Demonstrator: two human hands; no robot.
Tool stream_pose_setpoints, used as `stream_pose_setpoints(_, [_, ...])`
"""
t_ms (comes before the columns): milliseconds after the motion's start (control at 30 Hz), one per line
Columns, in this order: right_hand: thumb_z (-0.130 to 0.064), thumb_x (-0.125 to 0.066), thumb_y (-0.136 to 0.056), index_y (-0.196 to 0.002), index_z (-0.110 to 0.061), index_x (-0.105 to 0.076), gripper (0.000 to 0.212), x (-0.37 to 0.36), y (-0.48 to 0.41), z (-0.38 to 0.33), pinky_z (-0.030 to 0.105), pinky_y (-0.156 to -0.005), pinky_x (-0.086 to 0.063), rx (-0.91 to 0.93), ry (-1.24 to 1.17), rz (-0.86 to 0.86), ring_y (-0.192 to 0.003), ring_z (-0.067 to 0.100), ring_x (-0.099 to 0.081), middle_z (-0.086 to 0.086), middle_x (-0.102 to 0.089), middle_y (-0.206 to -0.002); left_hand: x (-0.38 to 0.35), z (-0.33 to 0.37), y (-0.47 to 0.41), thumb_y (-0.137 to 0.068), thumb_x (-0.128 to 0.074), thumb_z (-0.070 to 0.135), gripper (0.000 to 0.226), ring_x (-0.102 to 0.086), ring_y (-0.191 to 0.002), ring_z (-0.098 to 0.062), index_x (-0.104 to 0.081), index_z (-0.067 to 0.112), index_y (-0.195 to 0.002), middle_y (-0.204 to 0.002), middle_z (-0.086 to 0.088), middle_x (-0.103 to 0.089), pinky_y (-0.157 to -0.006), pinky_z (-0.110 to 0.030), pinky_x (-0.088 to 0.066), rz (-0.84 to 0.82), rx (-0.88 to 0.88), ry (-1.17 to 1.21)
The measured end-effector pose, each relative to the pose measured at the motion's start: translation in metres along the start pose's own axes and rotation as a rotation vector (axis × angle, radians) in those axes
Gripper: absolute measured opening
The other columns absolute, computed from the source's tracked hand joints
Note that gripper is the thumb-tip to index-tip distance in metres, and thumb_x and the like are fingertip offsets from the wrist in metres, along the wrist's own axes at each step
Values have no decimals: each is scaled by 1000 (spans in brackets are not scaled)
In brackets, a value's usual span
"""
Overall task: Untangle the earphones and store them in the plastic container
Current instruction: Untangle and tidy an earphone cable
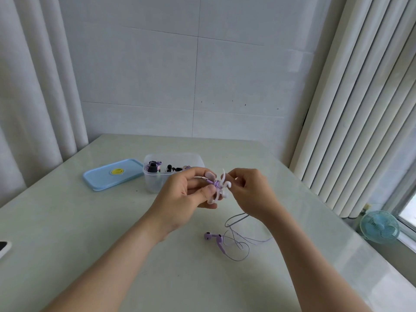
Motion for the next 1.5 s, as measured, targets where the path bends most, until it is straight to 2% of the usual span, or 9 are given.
stream_pose_setpoints(267, [-25, -61, -99, -57, -30, -51, 44, -21, 7, -9, 34, -55, -29, 70, 113, -137, -53, 15, -29, -6, -37, -47, 4, -5, -2, -99, -68, 2, 7, -72, -84, -19, -64, 3, -105, -93, -4, -72, -83, -42, -64, 73, 65, 143])
stream_pose_setpoints(433, [-27, -57, -103, -78, -21, -78, 33, -34, 21, -26, 28, -52, -38, 67, -48, -380, -51, 15, -42, 12, -57, -60, 27, -6, -4, -98, -73, 11, 11, -70, -86, -15, -71, 10, -108, -95, -2, -76, -84, -35, -63, 284, 31, 24])
stream_pose_setpoints(633, [-27, -59, -102, -80, -16, -79, 32, -43, 33, -44, 32, -57, -35, 54, -200, -549, -58, 21, -39, 1, -51, -59, 40, -8, -4, -97, -73, 5, 13, -74, -83, -19, -66, 3, -108, -98, -5, -78, -71, -31, -62, 373, 6, 45])
stream_pose_setpoints(767, [-17, -57, -103, -80, -13, -74, 30, -27, 24, -45, 24, -47, -27, -21, -491, -361, -49, 14, -32, -3, -45, -55, 41, -10, -7, -97, -71, 1, 13, -68, -79, -16, -65, 7, -106, -103, -3, -76, -72, -31, -57, 249, -11, -157])
stream_pose_setpoints(900, [-23, -60, -97, -80, -16, -75, 23, -4, 13, -34, 27, -49, -26, -14, -540, -75, -53, 17, -30, -3, -44, -60, 32, -13, -7, -99, -66, -3, 15, -67, -84, -12, -64, 9, -107, -102, -4, -74, -69, -24, -53, 125, 14, -196])
stream_pose_setpoints(1000, [-21, -60, -99, -81, -12, -73, 23, 3, 10, -24, 29, -51, -27, -39, -487, 12, -60, 19, -32, 5, -42, -65, 20, -15, -7, -101, -64, 0, 15, -69, -87, -13, -65, 11, -111, -101, -3, -78, -70, -26, -52, 10, 30, -252])
stream_pose_setpoints(1167, [-22, -60, -102, -81, -9, -69, 27, 3, 5, -14, 19, -49, -31, 27, -114, 115, -49, 8, -38, -12, -45, -50, 1, -19, -1, -104, -60, 1, 18, -71, -90, -10, -65, 11, -119, -104, -4, -80, -80, -21, -53, -123, 76, -285])
stream_pose_setpoints(1300, [-21, -54, -104, -81, -18, -65, 26, -6, -2, 4, 33, -62, -44, -14, 115, 65, -68, 16, -56, -9, -63, -69, 6, -14, -2, -101, -66, 1, 17, -69, -86, -15, -68, 9, -116, -100, -3, -79, -89, -23, -54, -93, 58, -170])
stream_pose_setpoints(1500, [-21, -56, -104, -67, -28, -58, 37, -32, 9, -7, 26, -50, -31, 49, 125, -207, -49, 13, -38, -12, -45, -46, 17, -7, -5, -96, -70, -2, 16, -75, -93, -17, -69, 1, -112, -101, -10, -80, -88, -25, -59, 93, 28, 36])
Point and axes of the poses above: each hand's wrist, its own y-axis away from the middle knuckle, its own x-axis out of the back of the hand, z = x × y, the point moved 7 cm from there along -y, towards the middle knuckle
